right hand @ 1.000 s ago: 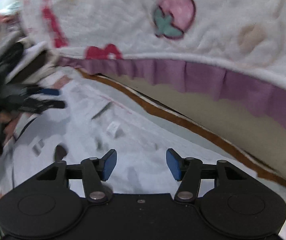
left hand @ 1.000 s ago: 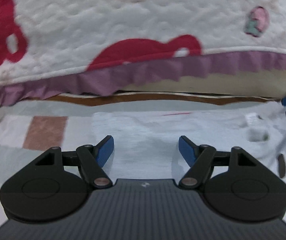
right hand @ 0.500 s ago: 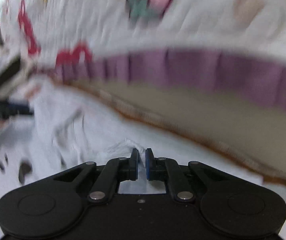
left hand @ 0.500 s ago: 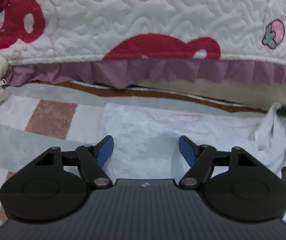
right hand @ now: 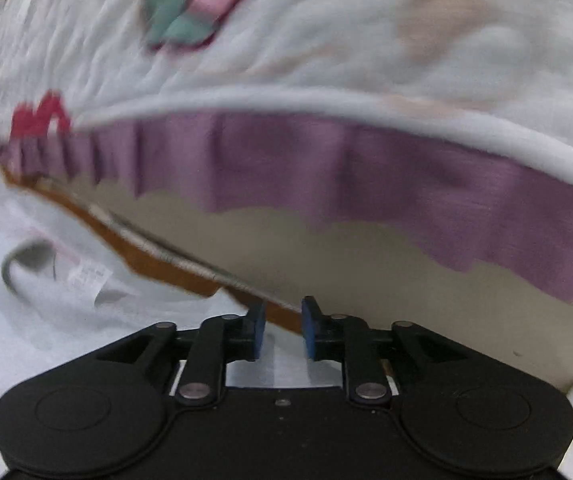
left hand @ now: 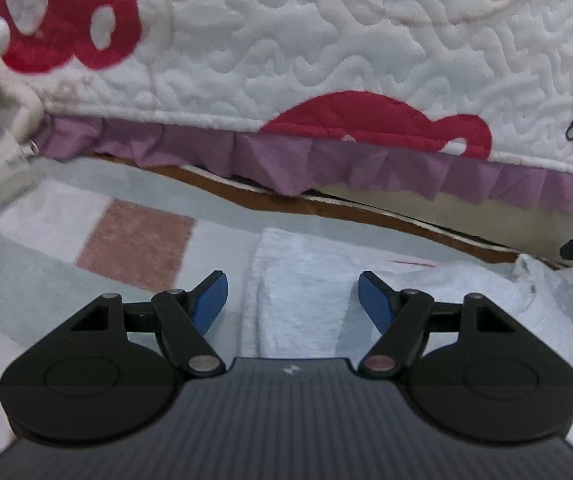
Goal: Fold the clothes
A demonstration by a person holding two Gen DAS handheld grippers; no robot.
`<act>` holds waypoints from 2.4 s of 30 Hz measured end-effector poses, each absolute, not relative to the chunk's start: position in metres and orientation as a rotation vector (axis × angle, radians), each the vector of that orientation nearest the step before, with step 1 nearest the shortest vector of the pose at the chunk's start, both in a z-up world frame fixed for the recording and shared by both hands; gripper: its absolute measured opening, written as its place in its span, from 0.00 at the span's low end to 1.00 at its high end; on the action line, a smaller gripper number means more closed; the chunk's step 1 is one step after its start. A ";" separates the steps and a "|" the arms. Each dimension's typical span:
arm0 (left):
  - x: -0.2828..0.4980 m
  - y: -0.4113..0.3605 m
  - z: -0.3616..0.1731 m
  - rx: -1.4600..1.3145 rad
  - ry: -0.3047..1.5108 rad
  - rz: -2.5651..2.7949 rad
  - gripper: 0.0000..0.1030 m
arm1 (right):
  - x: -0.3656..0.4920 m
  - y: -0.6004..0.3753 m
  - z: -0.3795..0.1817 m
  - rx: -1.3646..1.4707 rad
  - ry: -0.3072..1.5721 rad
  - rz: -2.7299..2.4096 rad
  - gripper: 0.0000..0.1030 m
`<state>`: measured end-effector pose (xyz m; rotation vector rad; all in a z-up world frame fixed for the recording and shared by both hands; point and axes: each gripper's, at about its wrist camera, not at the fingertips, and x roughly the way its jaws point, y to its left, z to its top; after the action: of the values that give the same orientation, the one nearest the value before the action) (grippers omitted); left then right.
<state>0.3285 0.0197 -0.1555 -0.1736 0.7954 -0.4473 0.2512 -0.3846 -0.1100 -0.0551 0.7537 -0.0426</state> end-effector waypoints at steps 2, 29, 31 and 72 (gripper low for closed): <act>0.331 0.019 -0.159 -0.223 0.804 -0.492 0.73 | 0.231 -0.402 -0.097 0.025 0.692 -0.060 0.51; 0.306 -0.018 -0.111 -0.106 0.665 -0.492 0.34 | 0.159 -0.496 -0.123 0.519 0.676 -0.021 0.57; 0.306 -0.026 -0.120 -0.092 0.699 -0.493 0.34 | 0.164 -0.490 -0.125 0.493 0.674 0.000 0.60; 0.283 -0.107 -0.143 0.069 0.775 -0.603 0.05 | 0.182 -0.396 -0.129 0.182 0.839 0.068 0.47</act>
<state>0.2832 -0.1072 -0.1434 0.0686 0.7746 -0.6026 0.1820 -0.3956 -0.1286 0.1817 0.8387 0.0680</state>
